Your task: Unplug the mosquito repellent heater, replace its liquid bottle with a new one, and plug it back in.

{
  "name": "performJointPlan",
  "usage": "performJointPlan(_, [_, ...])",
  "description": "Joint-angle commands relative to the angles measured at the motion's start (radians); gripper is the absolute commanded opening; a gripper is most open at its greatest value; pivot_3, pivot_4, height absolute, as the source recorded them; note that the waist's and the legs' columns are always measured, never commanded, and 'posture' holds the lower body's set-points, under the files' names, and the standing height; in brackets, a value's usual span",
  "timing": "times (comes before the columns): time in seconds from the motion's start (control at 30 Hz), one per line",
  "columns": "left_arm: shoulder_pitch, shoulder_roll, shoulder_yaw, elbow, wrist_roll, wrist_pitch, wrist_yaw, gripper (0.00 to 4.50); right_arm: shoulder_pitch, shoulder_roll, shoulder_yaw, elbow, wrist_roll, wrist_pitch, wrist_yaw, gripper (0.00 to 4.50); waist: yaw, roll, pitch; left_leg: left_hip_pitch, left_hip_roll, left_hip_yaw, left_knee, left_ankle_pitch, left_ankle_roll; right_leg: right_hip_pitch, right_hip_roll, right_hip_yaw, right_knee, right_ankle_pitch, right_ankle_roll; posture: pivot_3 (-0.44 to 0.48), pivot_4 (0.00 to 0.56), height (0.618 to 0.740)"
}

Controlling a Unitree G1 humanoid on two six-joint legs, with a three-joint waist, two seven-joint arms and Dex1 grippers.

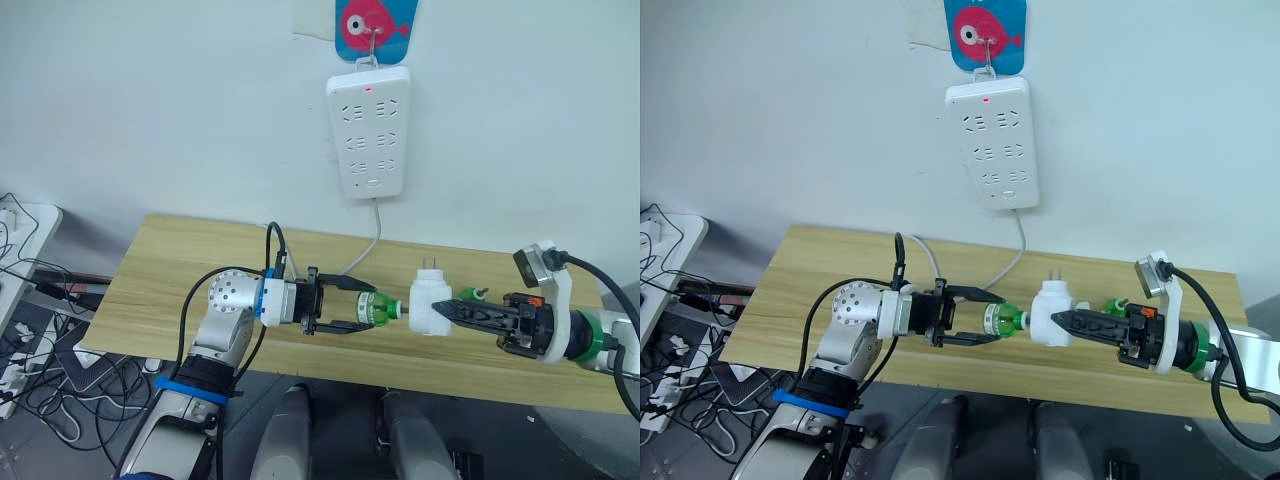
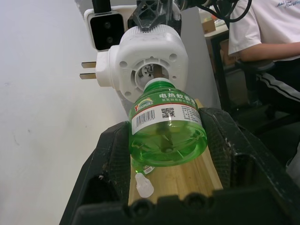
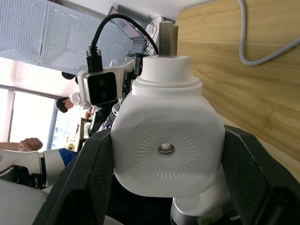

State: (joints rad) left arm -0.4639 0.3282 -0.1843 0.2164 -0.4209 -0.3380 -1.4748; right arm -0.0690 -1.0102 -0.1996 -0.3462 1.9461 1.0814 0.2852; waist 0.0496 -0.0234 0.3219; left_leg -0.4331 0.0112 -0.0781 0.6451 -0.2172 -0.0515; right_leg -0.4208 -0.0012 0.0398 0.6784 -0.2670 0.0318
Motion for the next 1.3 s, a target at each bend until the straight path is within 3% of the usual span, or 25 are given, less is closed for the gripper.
performJointPlan(0.03, [-0.006, -0.017, -0.007, -0.020, -0.006, -0.018, 0.002, 2.16, -0.004, -0.014, 0.017, -0.050, 0.026, 0.013, 0.031, 2.90, 0.000, 0.000, 0.000, 0.000, 0.000, 0.000, 0.000, 0.000, 0.000, 0.000, 0.000, 0.000, 0.000, 0.000, 0.000, 0.159, 0.328, 0.740])
performJointPlan(0.43, [-0.007, -0.019, -0.005, -0.012, -0.001, -0.026, 0.001, 2.16, -0.009, -0.037, 0.025, -0.035, 0.026, 0.015, 0.041, 2.90, 0.000, 0.000, 0.000, 0.000, 0.000, 0.000, 0.000, 0.000, 0.000, 0.000, 0.000, 0.000, 0.000, 0.000, 0.000, 0.164, 0.330, 0.740])
performJointPlan(0.77, [-0.002, -0.033, -0.023, -0.015, 0.011, -0.035, 0.000, 2.16, -0.072, 0.048, 0.082, -0.061, 0.026, -0.030, -0.043, 2.90, 0.000, -0.001, 0.000, 0.000, 0.000, 0.000, 0.000, 0.000, 0.000, 0.000, 0.000, 0.000, 0.000, 0.000, 0.000, 0.157, 0.324, 0.740])
performJointPlan(1.17, [-0.005, -0.044, -0.034, -0.008, 0.029, -0.040, -0.001, 2.16, -0.115, 0.071, 0.123, -0.079, 0.026, -0.052, -0.171, 2.90, -0.001, -0.001, 0.000, 0.000, 0.000, 0.000, 0.000, 0.000, 0.000, 0.000, 0.000, 0.000, 0.000, 0.000, 0.000, 0.151, 0.322, 0.740])
performJointPlan(1.3, [-0.004, -0.057, -0.031, -0.008, 0.031, -0.038, 0.014, 2.16, -0.135, 0.150, 0.141, -0.127, 0.026, -0.107, -0.240, 2.90, -0.001, -0.001, 0.001, 0.000, 0.000, -0.001, 0.000, 0.000, 0.000, 0.000, 0.000, 0.000, 0.000, 0.000, 0.000, 0.147, 0.322, 0.740])
